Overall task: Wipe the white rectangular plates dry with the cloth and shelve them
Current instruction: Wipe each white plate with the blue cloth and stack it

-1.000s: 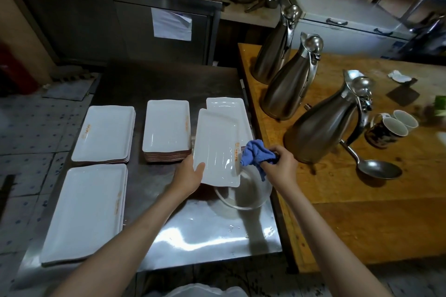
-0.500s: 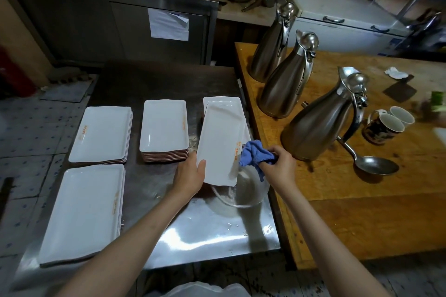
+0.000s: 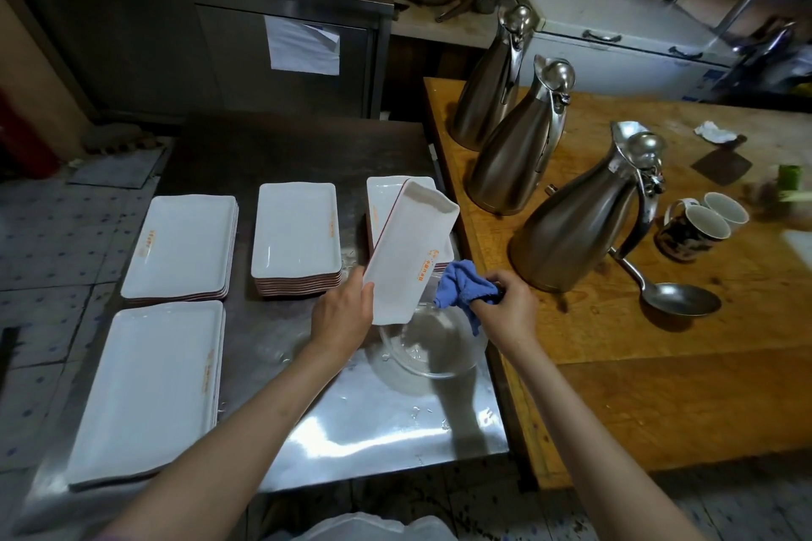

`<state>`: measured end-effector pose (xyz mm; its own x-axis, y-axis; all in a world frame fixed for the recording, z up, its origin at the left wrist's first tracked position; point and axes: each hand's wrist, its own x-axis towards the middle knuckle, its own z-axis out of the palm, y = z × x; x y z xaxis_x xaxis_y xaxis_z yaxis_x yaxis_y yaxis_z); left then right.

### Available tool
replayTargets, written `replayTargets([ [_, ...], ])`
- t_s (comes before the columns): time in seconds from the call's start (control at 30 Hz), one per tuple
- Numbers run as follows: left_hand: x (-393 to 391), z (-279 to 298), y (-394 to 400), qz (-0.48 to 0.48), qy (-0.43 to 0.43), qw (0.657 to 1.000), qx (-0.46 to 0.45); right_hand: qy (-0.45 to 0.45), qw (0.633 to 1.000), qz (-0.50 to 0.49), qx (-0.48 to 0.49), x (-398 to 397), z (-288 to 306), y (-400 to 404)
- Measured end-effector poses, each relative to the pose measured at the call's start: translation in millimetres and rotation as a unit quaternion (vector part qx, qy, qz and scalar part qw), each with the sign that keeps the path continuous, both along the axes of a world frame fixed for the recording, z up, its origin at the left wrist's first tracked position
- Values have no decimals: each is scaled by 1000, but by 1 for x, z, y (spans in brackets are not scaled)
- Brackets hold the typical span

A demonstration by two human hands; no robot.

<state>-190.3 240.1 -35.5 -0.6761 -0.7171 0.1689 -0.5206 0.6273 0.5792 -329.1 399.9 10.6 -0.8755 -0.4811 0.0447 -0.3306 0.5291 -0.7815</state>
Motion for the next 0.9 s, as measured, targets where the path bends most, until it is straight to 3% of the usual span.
replayTargets([
  [0.13, -2, 2, 1, -7, 21, 1000, 10, -1, 1000, 1, -1, 0, 0, 0],
  [0.27, -7, -1, -3, 9, 36, 988, 147, -2, 1000, 3, -10, 0, -1, 0],
  [0.37, -7, 0, -4, 23, 70, 960, 270, -12, 1000, 5, -5, 0, -3, 1],
  [0.53, -7, 4, -3, 50, 116, 882, 454, -12, 999, 48, 1, 3, -5, 1],
  [0.77, -10, 10, -1, 40, 127, 860, 493, 121, 982, 132, 52, 11, -21, -6],
  [0.9, -10, 16, 2, 45, 131, 859, 493, 135, 977, 162, 38, 27, -20, -8],
])
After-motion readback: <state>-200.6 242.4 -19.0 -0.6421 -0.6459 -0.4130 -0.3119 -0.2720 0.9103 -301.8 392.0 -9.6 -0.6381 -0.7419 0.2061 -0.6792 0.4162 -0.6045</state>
